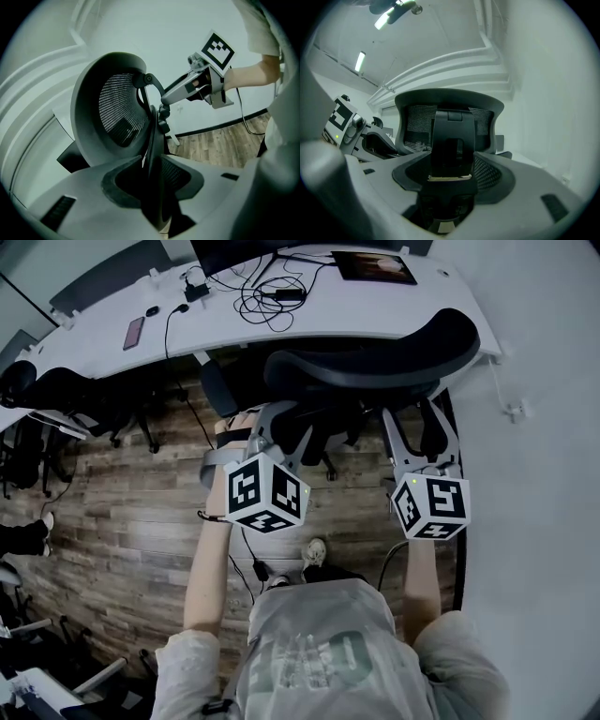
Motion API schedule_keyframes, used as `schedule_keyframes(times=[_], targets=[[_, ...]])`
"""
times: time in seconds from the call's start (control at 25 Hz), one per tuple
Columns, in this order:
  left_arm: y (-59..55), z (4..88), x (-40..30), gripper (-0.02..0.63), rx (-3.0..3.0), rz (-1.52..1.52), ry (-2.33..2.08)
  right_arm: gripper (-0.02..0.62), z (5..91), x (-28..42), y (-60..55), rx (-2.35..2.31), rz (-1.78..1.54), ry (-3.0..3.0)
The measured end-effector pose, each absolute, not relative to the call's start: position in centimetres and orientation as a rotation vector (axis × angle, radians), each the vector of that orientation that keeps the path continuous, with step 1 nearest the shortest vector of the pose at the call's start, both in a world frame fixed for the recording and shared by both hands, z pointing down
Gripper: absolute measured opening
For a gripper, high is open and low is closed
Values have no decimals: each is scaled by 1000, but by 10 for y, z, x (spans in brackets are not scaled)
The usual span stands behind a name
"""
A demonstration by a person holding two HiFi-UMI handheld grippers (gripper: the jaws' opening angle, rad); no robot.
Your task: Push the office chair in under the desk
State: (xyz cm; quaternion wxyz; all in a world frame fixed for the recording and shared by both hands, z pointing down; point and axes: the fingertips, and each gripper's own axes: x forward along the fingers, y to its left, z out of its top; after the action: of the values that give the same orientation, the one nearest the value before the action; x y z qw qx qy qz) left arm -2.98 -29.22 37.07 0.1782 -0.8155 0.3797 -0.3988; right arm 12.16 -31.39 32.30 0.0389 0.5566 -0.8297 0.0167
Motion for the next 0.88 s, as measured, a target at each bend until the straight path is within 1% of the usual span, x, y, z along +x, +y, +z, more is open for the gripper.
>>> schedule_keyframes(times=[0.44,0.48,0.52,0.6,0.76,0.88], targets=[[-347,371,-23,138,-2283,-1119,1121,265,324,126,-367,1724,75,-2565],[-353,371,-18,135,-2271,-1118,1123,202,324,126,-371,1742,82,-2569],[-358,371,-13,135,-2257,-1117,1119,81,324,126,-375,1757,75,-2569],[-367,372,-5,132,-2255,-1089,1085,82,325,128,-386,1762,7,-2544],[-390,376,5,123,-2461,-902,987,84,326,137,-416,1724,-43,-2521],[-395,379,15,121,-2488,-937,968,87,331,139,-427,1639,-27,-2543]])
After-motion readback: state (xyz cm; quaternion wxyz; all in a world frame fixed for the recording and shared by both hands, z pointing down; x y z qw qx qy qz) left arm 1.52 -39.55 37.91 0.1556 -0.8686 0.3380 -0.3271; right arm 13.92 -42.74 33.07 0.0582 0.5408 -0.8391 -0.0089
